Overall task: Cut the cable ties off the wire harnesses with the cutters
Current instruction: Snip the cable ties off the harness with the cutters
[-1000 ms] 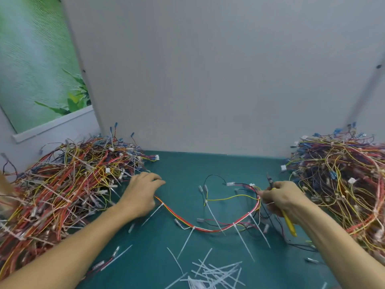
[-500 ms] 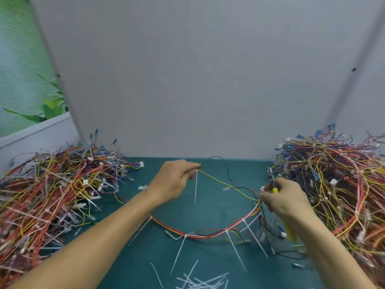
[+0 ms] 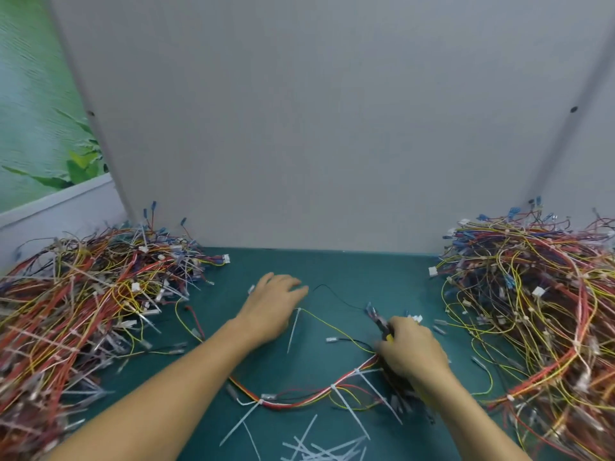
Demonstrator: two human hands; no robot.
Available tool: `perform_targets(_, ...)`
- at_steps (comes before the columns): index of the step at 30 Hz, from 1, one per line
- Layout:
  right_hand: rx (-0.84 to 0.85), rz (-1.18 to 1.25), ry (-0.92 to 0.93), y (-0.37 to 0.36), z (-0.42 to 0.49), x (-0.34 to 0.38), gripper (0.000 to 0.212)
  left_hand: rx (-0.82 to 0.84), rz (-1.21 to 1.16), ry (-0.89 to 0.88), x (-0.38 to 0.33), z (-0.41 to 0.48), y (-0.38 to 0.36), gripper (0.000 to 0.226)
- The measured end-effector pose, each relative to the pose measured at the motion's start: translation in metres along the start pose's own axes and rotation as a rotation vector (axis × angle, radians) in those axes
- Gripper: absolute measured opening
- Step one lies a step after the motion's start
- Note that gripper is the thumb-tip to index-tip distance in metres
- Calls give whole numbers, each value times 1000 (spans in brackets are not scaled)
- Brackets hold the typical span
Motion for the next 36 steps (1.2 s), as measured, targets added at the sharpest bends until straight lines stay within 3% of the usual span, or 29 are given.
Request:
perform_targets(3,30,304,49,24,2,0,15,-123,-226,251,46,-25,35,43)
perform_targets(7,-25,540,75,70,-1,-9,12,-148,-277,574,100,-82,53,24)
perform_targets(11,-93,333,86,89,-4,-18,18,95,-306,764,119,-138,25,19)
perform_targets(14,-90,260,59,75,-4,-19,17,280,-333,836,115,-156,-6,29)
perform_targets(18,-94,267,-6,51,6,-23,17,315,-354,944,114,-156,-26,43)
perform_targets(21,-47,282,-89,32,22,-27,19,297,-365,990,115,-148,-26,44)
perform_targets(26,-34,136,-192,11,29,-22,40,246,-369,955,94,-125,-21,22)
perform_targets(29,-59,71,-204,9,28,-18,31,60,-483,851,80,-104,-11,6)
perform_targets(32,-70,27,-196,8,25,-22,18,-87,-492,746,71,-87,-1,9)
perform_targets(36,-111,-57,-193,13,20,-34,16,112,-380,698,59,-75,-22,15)
Point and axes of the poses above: each hand's wrist, its own z-axis towards the middle knuckle, its own y-axis out of the back of the hand, x = y × z, the point moved 8 cm from there along z, towards the middle knuckle, and after that the axes turned 8 degrees about z, right-handed, at the moved point
